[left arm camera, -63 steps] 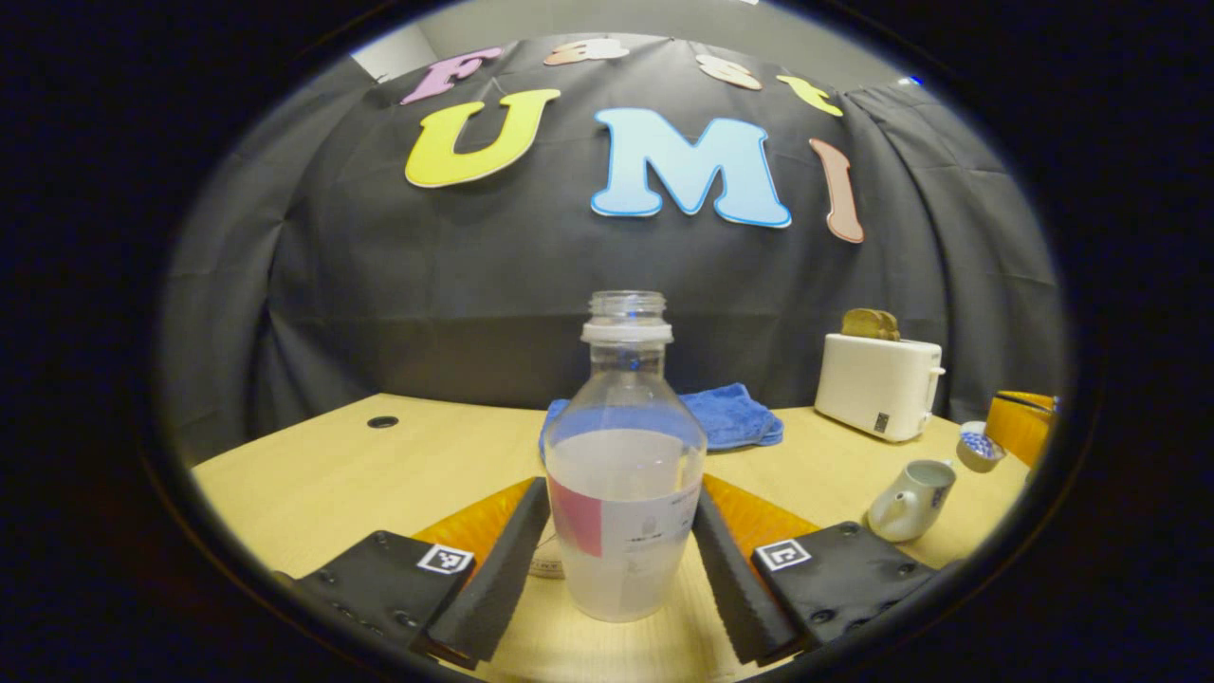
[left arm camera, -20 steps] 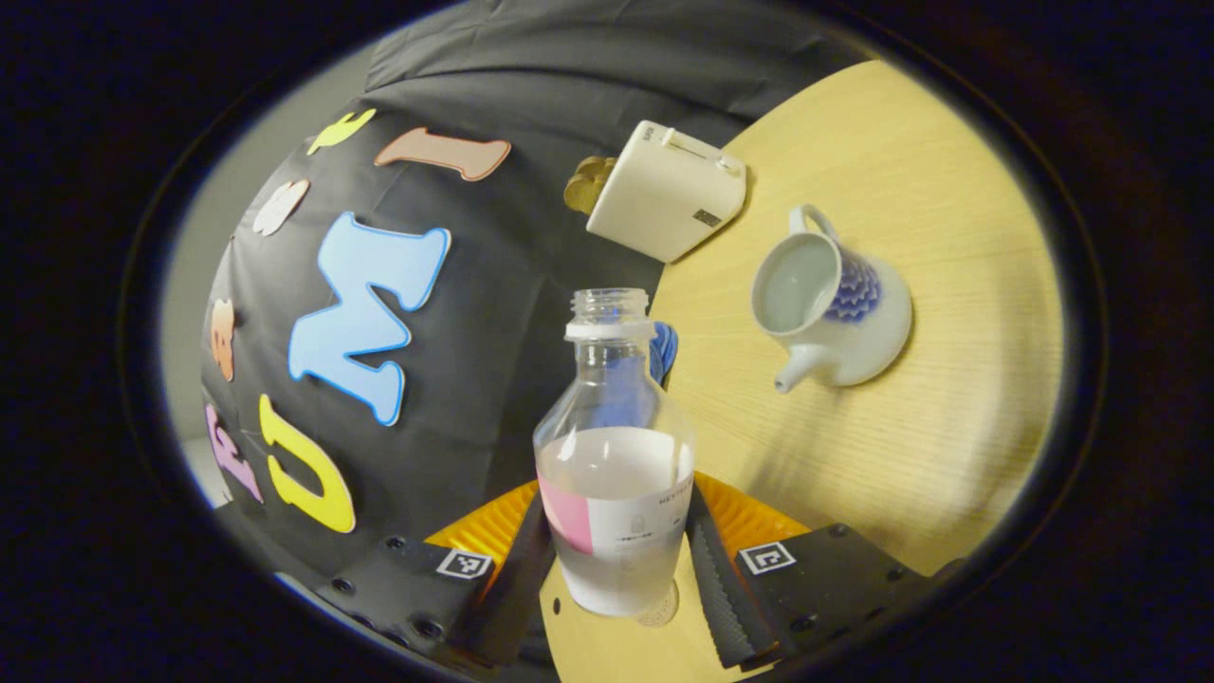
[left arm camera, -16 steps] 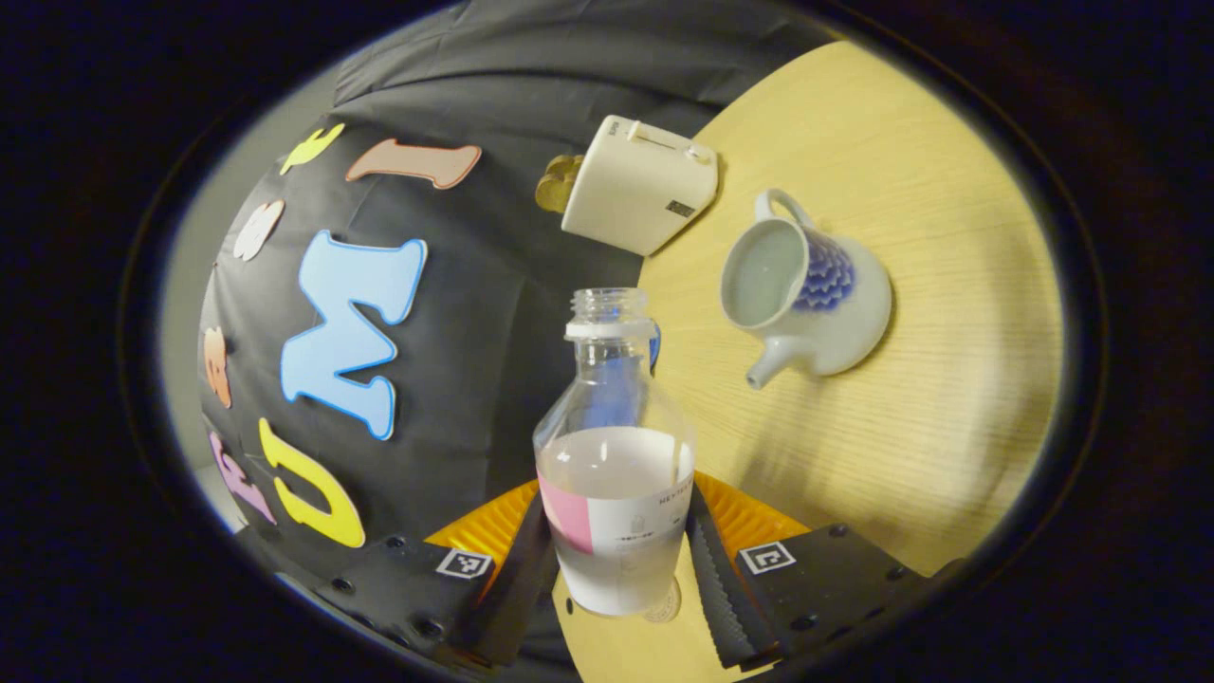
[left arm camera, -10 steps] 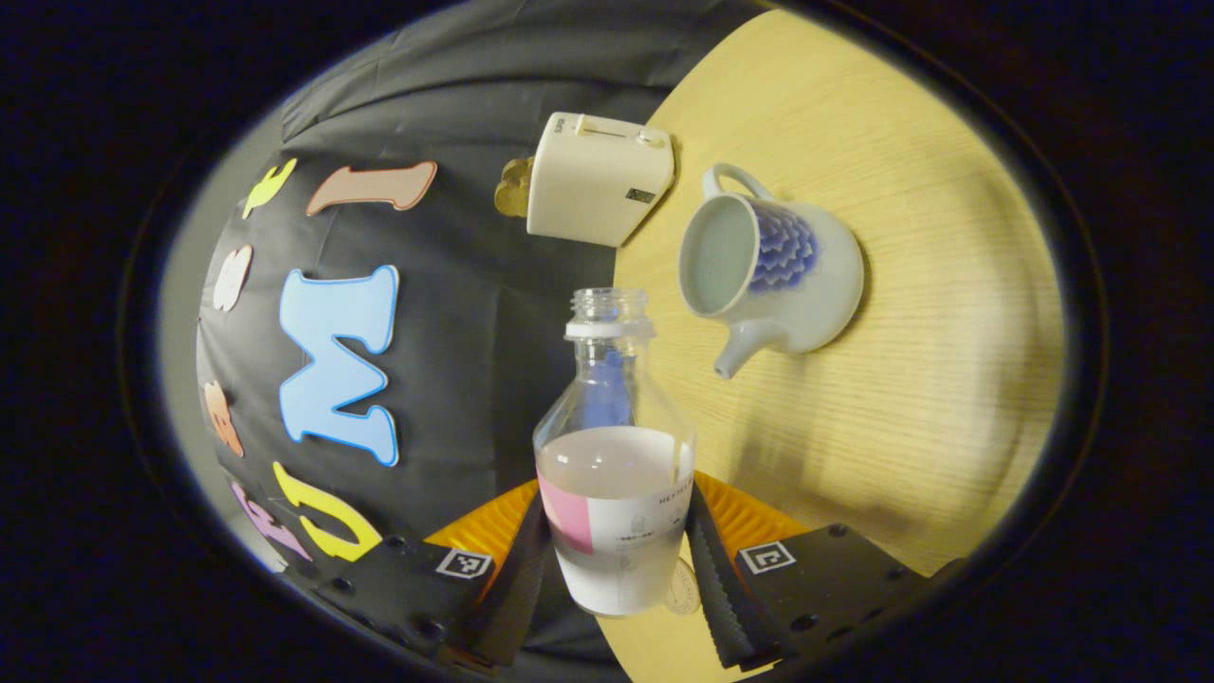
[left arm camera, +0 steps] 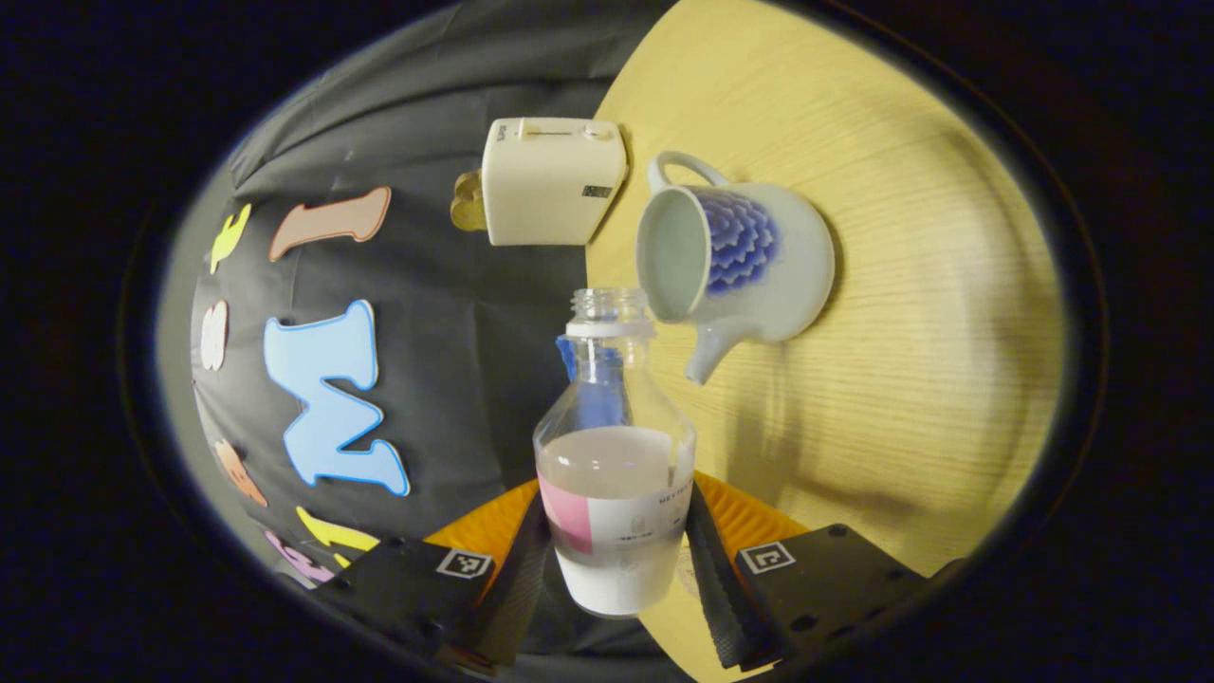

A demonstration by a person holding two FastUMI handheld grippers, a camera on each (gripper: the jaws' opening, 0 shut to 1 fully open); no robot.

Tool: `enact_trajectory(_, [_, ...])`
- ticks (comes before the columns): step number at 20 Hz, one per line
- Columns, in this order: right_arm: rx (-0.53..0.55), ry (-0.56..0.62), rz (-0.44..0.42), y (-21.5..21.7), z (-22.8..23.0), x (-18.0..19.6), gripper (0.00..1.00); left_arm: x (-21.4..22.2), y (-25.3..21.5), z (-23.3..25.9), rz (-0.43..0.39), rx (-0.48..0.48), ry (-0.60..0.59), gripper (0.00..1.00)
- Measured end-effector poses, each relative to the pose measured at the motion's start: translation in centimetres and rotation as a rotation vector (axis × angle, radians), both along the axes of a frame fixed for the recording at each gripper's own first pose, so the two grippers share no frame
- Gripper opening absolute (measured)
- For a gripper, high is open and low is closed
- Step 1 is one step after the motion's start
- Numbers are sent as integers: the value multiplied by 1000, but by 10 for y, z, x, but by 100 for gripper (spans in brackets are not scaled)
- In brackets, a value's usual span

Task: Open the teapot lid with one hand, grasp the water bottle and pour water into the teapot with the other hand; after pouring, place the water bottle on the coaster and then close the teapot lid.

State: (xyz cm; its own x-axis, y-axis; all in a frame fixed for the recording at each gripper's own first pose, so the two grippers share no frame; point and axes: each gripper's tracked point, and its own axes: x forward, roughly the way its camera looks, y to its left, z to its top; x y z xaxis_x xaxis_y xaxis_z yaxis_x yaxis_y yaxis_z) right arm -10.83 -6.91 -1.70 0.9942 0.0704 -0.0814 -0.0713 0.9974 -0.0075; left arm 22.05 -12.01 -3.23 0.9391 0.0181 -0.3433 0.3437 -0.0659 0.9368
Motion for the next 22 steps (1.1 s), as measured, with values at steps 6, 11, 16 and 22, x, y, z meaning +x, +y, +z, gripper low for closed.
enact_trajectory(6, [3,8,3,-2,-2,1,3,1,0,9,-5,110,3,86])
enact_trajectory(11, [2,19,4,-3,-6,1,3,1,-1,13,-8,208,15,86])
enact_trajectory(16, [6,23,-2,-5,-6,2,3,1,-2,19,-7,287,15,86])
enact_trajectory(22, [10,29,-4,-8,-9,2,3,-1,-3,25,-8,354,14,86])
